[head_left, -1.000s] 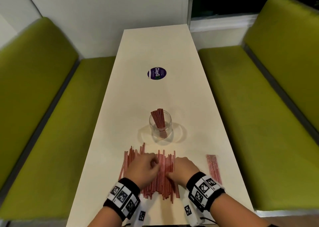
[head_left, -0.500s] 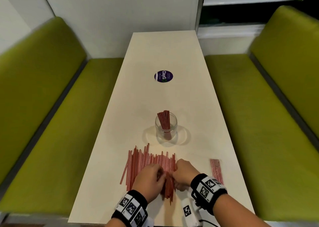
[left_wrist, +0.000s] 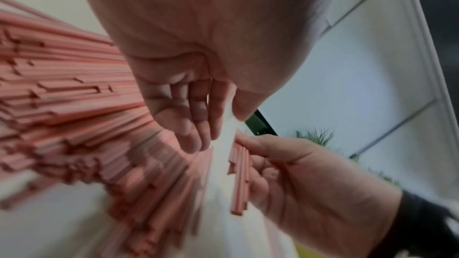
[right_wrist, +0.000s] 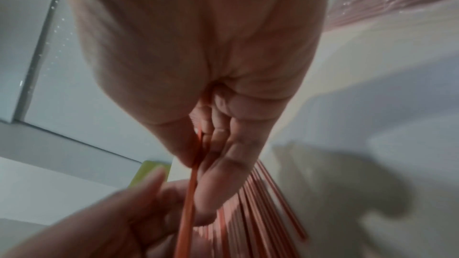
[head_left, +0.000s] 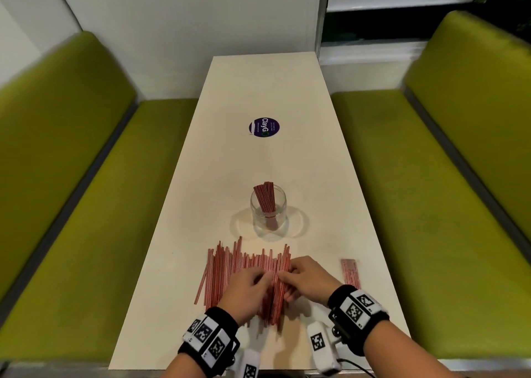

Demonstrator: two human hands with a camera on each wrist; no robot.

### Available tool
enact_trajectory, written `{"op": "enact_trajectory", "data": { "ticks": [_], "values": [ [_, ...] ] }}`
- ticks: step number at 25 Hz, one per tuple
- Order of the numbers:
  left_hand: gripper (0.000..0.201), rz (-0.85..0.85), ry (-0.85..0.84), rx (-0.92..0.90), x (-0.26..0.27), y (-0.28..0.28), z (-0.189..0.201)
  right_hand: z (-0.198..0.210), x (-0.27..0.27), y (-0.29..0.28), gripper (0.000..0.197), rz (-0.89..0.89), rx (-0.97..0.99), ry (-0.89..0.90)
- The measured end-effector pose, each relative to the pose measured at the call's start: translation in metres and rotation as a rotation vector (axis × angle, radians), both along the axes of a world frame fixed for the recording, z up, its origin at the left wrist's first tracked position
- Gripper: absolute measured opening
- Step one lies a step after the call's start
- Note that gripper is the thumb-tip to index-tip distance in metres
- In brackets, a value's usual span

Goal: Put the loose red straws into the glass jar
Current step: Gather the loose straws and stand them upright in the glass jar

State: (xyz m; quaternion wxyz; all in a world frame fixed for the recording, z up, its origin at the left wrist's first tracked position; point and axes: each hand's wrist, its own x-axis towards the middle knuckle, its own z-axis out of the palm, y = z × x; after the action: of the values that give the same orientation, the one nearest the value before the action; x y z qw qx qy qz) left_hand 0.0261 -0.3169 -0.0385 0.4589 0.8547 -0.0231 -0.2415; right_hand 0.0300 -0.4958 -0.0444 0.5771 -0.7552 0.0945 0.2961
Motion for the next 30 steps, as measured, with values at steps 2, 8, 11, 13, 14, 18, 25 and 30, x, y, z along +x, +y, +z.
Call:
{"op": "enact_trajectory", "data": {
  "ticks": [2,8,11,13,14,18,25,30],
  "values": [
    [0.039,0.059,0.182,-0.3,-0.003,-0.009,0.008,0.011,-0.003,0.002,0.023,0.074,0.106,-0.013],
    [0.037,0.414,0.462,-0.737,-0.01,-0.032,0.019,0.032,-0.006,0.019,0.015,-0.009,0.148,-0.066],
    [0.036,0.481,0.461,-0.783,-0.011,-0.037,0.028,0.031,-0.01,0.031,0.009,-0.283,0.16,-0.05],
    [0.038,0.496,0.437,-0.777,-0.009,-0.039,0.032,0.032,-0.012,0.034,0.008,-0.355,0.203,-0.062],
    [0.042,0.506,0.434,-0.774,-0.009,-0.038,0.033,0.033,-0.012,0.033,0.01,-0.33,0.216,-0.084],
    [0.055,0.578,0.492,-0.866,-0.006,-0.03,0.027,0.039,-0.007,0.024,0.029,-0.296,0.093,-0.202],
    [0.033,0.664,0.471,-0.787,-0.001,-0.017,0.016,-0.005,0.013,0.006,0.045,-0.118,-0.519,-0.149],
    [0.035,0.701,0.39,-0.697,0.005,-0.008,0.007,-0.015,0.008,0.03,0.028,0.178,-0.727,-0.12]
  ]
}}
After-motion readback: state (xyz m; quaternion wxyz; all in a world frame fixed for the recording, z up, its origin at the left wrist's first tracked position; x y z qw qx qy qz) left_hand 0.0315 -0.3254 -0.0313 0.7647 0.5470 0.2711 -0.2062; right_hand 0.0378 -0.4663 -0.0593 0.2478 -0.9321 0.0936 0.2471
